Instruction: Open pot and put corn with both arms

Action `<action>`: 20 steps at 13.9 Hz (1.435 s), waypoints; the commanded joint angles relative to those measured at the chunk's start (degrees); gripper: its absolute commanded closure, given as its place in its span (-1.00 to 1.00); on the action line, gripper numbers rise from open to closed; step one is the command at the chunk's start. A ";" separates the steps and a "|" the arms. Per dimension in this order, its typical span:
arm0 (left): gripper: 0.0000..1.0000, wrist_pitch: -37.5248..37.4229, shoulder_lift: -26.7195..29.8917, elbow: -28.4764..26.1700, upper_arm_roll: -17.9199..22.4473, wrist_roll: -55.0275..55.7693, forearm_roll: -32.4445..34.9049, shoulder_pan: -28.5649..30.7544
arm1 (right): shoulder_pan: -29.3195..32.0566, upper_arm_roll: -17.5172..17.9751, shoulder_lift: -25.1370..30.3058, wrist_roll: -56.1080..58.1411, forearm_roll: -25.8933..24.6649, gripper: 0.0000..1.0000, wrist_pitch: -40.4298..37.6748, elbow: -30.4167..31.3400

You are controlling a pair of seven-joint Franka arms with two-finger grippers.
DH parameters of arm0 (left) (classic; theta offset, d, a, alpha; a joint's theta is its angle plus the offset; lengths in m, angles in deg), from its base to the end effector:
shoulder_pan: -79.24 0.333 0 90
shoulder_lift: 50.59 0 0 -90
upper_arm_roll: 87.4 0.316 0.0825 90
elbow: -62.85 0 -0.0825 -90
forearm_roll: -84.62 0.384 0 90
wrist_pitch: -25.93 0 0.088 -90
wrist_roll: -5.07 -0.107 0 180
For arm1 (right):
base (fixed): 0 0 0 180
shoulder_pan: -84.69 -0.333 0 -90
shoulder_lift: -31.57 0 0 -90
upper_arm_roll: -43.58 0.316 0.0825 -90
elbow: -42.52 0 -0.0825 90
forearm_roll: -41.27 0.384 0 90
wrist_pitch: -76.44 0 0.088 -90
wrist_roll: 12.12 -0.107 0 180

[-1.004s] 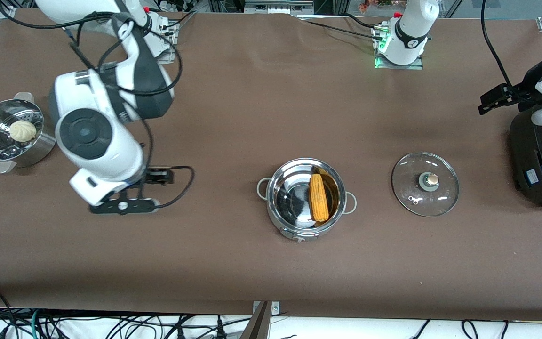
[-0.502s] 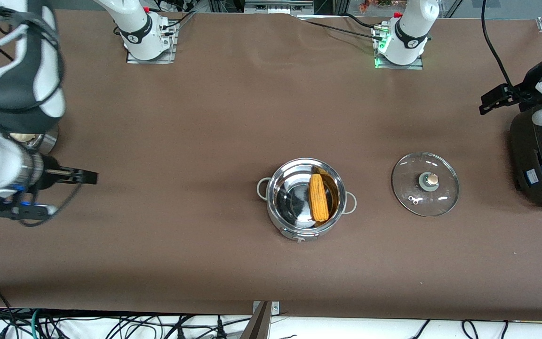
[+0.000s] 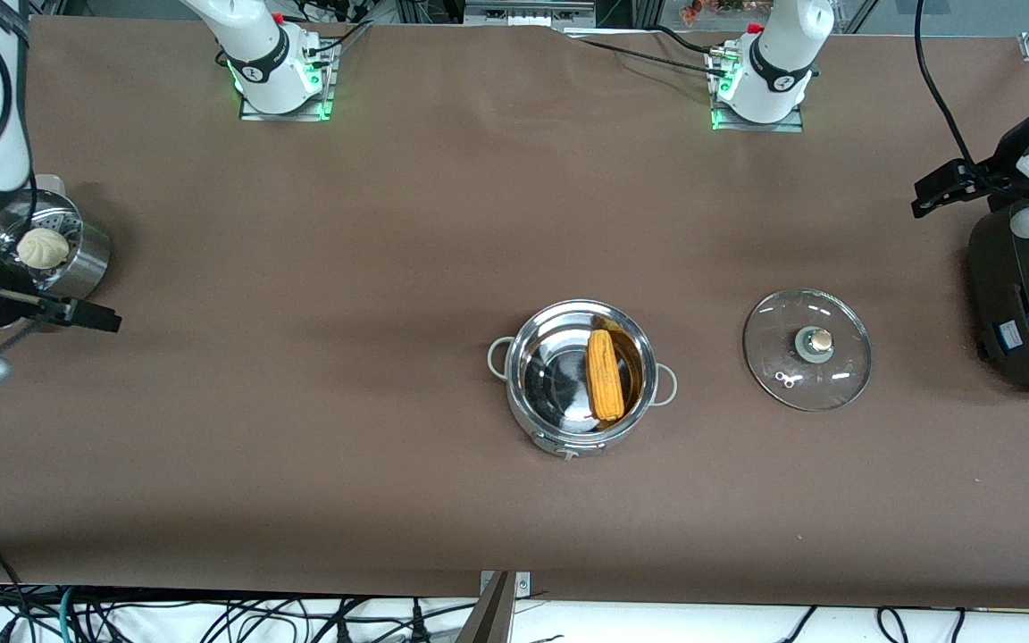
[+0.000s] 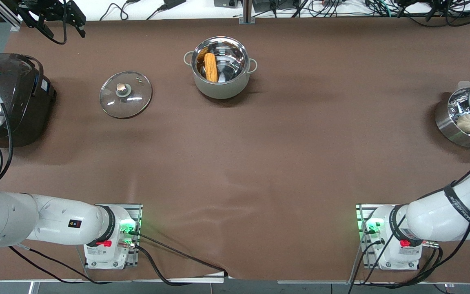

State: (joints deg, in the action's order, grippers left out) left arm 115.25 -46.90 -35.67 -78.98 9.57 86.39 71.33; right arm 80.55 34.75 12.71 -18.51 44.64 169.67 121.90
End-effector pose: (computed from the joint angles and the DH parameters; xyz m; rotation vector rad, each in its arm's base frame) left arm 0.5290 0.0103 0.5882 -3.1103 -0.1331 0.1496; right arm 0.6491 -0.0326 0.5197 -3.1169 0.3018 0.1312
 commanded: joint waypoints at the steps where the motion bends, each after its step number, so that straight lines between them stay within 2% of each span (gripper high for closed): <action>1: -1.00 -1.26 -0.35 1.40 -0.68 0.77 1.66 -0.35 | 1.41 1.10 12.41 0.41 -0.29 -1.00 3.72 13.59; 4: -1.00 -1.26 -0.35 1.40 -0.60 0.86 1.66 0.17 | 1.58 1.10 19.10 0.15 -0.55 -1.00 3.63 20.27; 7: -1.00 -1.17 -0.35 1.40 -0.42 0.86 1.66 0.26 | 4.57 5.31 24.56 0.14 -1.16 -1.00 2.50 24.77; 9: -1.00 -1.17 -0.35 1.40 -0.33 0.86 1.66 0.26 | 4.31 6.36 24.84 -0.03 -1.95 -1.00 -0.14 23.99; 11: -1.00 -1.17 -0.35 1.40 -0.16 0.86 1.66 0.26 | 4.22 8.91 24.40 -0.03 -5.02 -1.00 -1.11 23.73; 14: -1.00 -1.26 -0.35 1.40 -0.16 0.86 1.66 0.26 | 3.69 9.01 21.51 -0.12 -5.56 -1.00 -2.52 19.69; 20: -1.00 -1.26 -0.35 1.40 -0.42 0.86 1.66 0.26 | 3.61 9.01 20.71 -0.21 -5.56 -1.00 -2.26 18.63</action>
